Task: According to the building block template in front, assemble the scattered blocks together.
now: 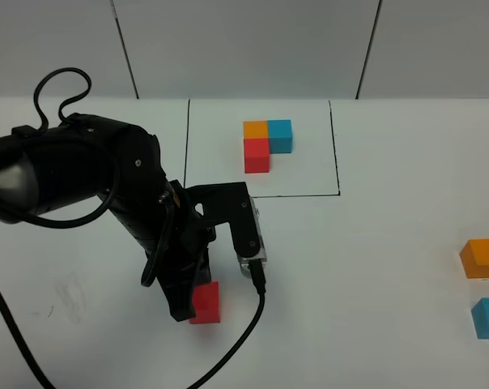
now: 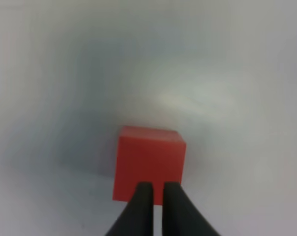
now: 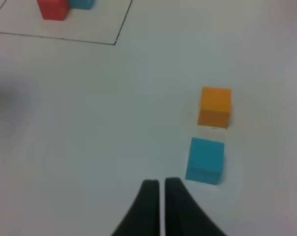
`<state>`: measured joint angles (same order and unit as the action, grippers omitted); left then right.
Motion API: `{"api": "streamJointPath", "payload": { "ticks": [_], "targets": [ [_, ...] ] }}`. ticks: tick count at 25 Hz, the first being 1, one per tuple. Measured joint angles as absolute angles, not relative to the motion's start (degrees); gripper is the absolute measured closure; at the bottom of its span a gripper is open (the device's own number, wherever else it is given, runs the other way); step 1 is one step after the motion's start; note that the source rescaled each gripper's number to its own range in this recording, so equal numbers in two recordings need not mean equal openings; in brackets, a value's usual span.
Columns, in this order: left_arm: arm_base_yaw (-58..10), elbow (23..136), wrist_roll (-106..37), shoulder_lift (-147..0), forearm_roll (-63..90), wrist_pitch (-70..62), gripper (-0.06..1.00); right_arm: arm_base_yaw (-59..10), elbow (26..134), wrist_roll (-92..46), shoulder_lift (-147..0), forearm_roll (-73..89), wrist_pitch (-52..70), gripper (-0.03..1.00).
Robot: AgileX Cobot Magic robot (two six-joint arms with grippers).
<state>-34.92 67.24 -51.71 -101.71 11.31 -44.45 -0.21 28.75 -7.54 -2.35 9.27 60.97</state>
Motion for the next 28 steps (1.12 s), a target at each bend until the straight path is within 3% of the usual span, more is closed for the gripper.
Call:
{"api": "streamJointPath", "payload": {
  "ticks": [8,17,28],
  "targets": [
    [-34.92,67.24,-43.29,-98.48,11.13,-44.61,0.94,-0.21,28.75,-7.54,-2.35,9.27,60.97,0.97],
    [-34.92,67.23,-19.62,-98.36,6.40,-40.73,0.94,-0.21,28.75,-7.54,-2.35,9.27,60.97,0.97],
    [-34.92,67.23,14.39,-98.31,-11.01,-36.48,0.94,-0.21,28.75,-7.54,-2.35,9.27,60.97,0.97]
  ]
}}
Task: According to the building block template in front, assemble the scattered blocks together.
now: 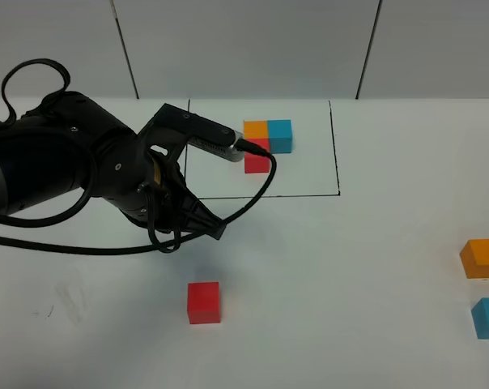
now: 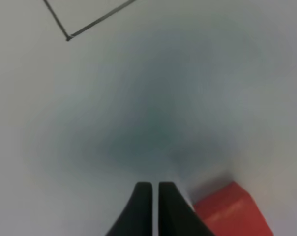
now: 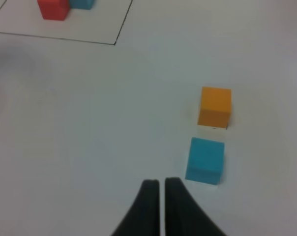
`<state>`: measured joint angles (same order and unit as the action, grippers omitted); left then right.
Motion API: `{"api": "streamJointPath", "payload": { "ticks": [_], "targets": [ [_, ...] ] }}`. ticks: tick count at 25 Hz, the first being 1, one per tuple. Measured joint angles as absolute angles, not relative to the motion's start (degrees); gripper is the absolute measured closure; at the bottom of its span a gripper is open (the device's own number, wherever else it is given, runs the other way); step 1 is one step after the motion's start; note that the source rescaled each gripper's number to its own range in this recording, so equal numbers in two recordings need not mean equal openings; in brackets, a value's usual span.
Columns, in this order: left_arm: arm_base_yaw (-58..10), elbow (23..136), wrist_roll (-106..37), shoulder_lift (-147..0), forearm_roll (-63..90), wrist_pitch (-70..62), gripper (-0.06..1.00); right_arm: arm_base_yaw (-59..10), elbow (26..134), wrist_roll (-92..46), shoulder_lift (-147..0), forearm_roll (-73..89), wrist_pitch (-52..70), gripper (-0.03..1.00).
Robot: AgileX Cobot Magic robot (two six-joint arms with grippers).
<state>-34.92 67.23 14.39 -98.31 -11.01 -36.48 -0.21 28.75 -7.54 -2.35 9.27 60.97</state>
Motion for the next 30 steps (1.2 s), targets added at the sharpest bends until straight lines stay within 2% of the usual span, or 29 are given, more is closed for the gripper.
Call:
{"api": "streamJointPath", "payload": {
  "ticks": [6,30],
  "targets": [
    [-34.92,67.23,25.15,-98.31,-16.66,-35.42,0.94,-0.21,28.75,-7.54,-2.35,9.27,60.97,0.97],
    [-34.92,67.23,25.52,-98.31,-17.17,-35.72,0.94,-0.21,28.75,-7.54,-2.35,9.27,60.97,0.97]
  ]
}}
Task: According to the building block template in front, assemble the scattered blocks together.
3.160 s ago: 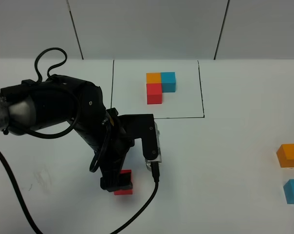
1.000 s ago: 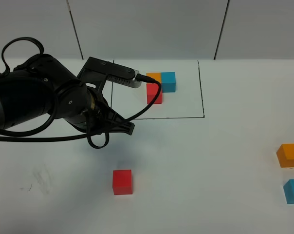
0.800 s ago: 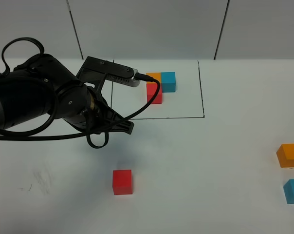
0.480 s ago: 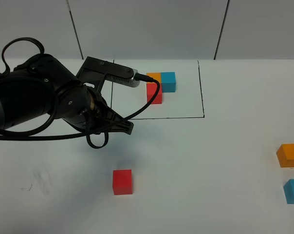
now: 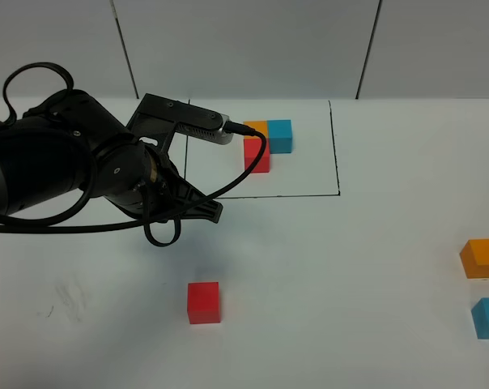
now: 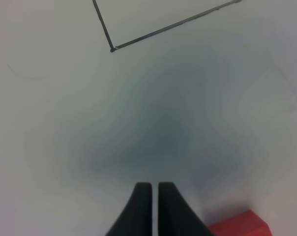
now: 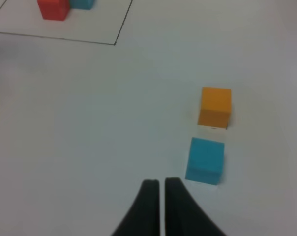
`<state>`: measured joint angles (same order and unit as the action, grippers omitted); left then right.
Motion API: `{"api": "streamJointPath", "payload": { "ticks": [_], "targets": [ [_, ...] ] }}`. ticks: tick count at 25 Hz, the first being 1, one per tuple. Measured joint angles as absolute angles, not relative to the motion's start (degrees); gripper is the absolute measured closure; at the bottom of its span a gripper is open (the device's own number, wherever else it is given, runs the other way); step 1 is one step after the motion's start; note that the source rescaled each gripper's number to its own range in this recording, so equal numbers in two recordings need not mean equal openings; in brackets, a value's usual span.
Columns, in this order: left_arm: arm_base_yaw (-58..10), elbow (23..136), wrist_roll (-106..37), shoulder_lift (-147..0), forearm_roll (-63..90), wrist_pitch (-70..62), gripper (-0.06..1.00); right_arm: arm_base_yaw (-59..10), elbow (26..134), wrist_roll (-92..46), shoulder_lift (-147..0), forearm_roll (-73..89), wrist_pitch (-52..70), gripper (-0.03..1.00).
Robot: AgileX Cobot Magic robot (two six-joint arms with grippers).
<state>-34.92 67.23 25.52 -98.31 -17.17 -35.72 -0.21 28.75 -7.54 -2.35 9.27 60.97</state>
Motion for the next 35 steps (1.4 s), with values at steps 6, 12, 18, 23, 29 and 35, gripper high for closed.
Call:
{"api": "streamJointPath", "payload": {
  "ticks": [6,12,18,23,29,35],
  "targets": [
    [-33.80,67.23,25.57,-98.31,-17.17,-35.36,0.94,-0.21,28.75,-7.54,-2.35,9.27,60.97,0.97],
    [-30.18,67.23,25.57,-98.25,-16.87,-35.18,0.94,-0.21,28.75,-7.54,-2.35,9.27,60.97,0.97],
    [-23.10,67.18,25.57,-96.51,-9.87,-35.24,0.94,-0.21,28.75,-7.54,-2.35,9.27,60.97,0.97],
    [-16.02,67.18,25.68,-94.65,-4.81,-35.31,0.94,-0.21,28.75,-7.54,-2.35,9.27,60.97,0.97],
    [-8.26,67.18,25.68,-93.78,2.15,-35.41,0.94,-0.21,28.75,-7.54,-2.35,9.27,60.97,0.97],
    [-3.06,67.18,25.70,-93.65,2.61,-36.28,0.94,-0.21,28.75,-7.54,-2.35,9.27,60.97,0.97]
  ]
}}
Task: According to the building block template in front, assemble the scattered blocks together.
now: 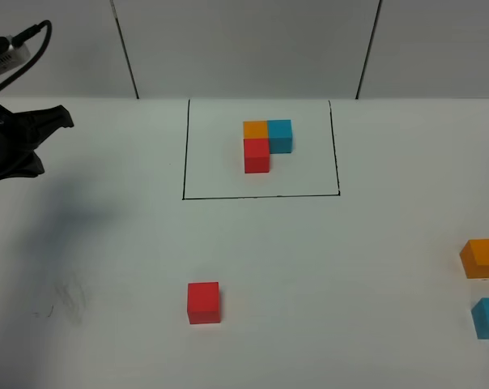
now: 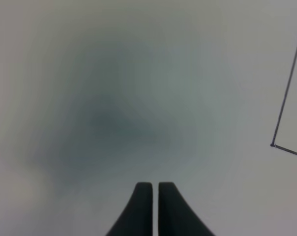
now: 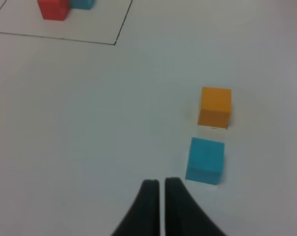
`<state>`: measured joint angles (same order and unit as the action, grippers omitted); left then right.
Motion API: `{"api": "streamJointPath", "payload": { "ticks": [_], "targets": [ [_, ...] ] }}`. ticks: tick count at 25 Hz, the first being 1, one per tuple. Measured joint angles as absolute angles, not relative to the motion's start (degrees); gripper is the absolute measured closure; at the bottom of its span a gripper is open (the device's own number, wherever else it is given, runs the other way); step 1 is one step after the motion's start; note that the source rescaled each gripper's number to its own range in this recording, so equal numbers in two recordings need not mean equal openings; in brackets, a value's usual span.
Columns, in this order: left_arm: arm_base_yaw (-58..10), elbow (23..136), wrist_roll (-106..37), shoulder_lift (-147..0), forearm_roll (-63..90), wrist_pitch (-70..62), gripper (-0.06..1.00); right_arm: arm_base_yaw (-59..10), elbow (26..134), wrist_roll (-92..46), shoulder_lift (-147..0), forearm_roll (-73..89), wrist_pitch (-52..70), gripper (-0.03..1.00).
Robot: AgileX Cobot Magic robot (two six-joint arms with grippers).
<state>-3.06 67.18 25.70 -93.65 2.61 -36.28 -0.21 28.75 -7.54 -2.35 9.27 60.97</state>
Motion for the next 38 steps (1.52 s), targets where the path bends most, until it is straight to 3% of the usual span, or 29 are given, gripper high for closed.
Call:
{"api": "streamJointPath", "payload": {
  "ticks": [5,24,38],
  "targets": [
    [0.75,67.17,25.75,-93.61,1.62,-35.84,0.94,-0.21,28.75,-7.54,-2.35,9.27,60.97,0.97],
    [0.83,67.17,25.75,-86.45,-0.67,-37.41,0.94,-0.21,28.75,-7.54,-2.35,9.27,60.97,0.97],
    [0.83,67.12,25.75,-67.24,-9.75,-62.50,0.94,-0.21,28.75,-7.54,-2.35,9.27,60.97,0.97]
  ]
}}
